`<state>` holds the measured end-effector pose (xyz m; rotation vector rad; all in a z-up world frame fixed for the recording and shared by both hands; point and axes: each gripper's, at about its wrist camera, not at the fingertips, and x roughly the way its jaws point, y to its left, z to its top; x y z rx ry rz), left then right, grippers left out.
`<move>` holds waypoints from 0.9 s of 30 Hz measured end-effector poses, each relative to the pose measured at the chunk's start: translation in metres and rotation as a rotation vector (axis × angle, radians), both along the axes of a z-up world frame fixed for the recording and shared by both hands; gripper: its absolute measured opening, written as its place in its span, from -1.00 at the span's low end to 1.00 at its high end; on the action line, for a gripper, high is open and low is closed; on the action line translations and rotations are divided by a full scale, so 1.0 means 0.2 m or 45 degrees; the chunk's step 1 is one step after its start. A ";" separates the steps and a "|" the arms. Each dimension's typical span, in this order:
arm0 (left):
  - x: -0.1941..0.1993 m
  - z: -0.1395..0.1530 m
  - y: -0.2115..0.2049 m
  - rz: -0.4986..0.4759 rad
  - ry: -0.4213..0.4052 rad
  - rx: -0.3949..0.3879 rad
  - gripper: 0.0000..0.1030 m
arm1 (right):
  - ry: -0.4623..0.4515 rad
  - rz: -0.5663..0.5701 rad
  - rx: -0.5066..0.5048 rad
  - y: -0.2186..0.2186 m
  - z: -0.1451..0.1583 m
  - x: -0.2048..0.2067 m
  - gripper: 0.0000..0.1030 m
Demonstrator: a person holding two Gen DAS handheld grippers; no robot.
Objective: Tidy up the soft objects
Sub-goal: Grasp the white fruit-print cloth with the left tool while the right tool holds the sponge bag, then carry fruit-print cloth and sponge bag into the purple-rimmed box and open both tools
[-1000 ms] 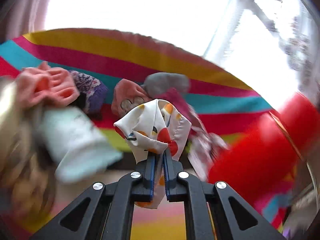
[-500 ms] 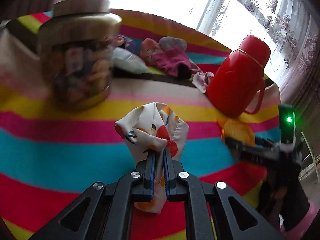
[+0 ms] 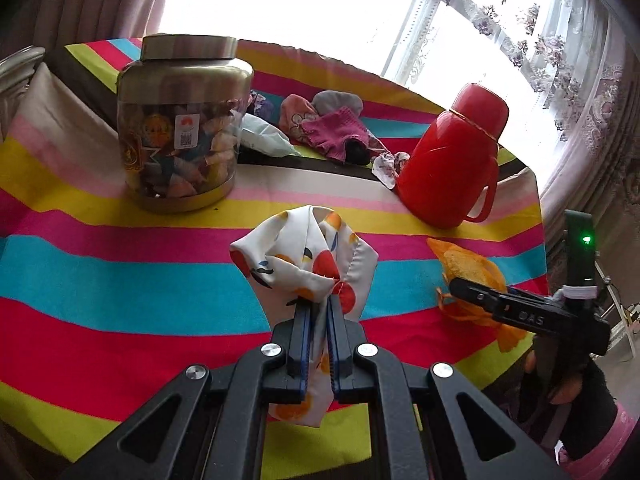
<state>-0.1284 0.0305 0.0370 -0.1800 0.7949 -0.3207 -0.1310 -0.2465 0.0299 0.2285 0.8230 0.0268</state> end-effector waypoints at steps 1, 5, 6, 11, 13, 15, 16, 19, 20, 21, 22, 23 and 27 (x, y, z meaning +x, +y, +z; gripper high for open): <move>-0.02 0.00 0.01 0.001 -0.001 0.000 -0.84 | -0.003 0.007 0.003 0.01 0.01 -0.01 0.61; -0.06 0.01 0.01 0.000 0.004 -0.001 -0.84 | 0.009 0.030 0.015 0.03 0.02 -0.07 0.61; -0.06 0.01 0.00 -0.002 0.003 0.002 -0.84 | 0.010 0.037 0.019 0.03 0.03 -0.09 0.61; -0.10 0.04 -0.04 -0.034 -0.011 0.020 -0.84 | -0.006 0.051 0.027 0.01 0.05 -0.18 0.61; -0.11 0.06 -0.07 -0.056 -0.017 0.030 -0.84 | -0.017 0.047 0.021 -0.01 0.07 -0.23 0.61; -0.12 0.07 -0.10 -0.081 -0.020 0.042 -0.84 | -0.031 0.042 0.012 -0.04 0.10 -0.29 0.61; -0.12 0.09 -0.13 -0.103 -0.024 0.056 -0.84 | -0.037 0.040 0.008 -0.05 0.11 -0.32 0.61; -0.14 0.12 -0.21 -0.165 -0.047 0.091 -0.84 | -0.052 0.017 -0.026 -0.10 0.14 -0.42 0.61; -0.14 0.13 -0.23 -0.185 -0.054 0.099 -0.84 | -0.057 0.006 -0.037 -0.11 0.15 -0.45 0.61; -0.15 0.15 -0.28 -0.220 -0.065 0.109 -0.84 | -0.065 -0.008 -0.049 -0.14 0.17 -0.48 0.61; -0.16 0.17 -0.31 -0.241 -0.071 0.112 -0.84 | -0.072 -0.020 -0.060 -0.16 0.18 -0.51 0.61; -0.16 0.19 -0.34 -0.268 -0.078 0.115 -0.84 | -0.077 -0.035 -0.072 -0.18 0.19 -0.55 0.61; -0.20 0.27 -0.51 -0.395 -0.128 0.139 -0.84 | -0.096 -0.104 -0.095 -0.28 0.22 -0.66 0.61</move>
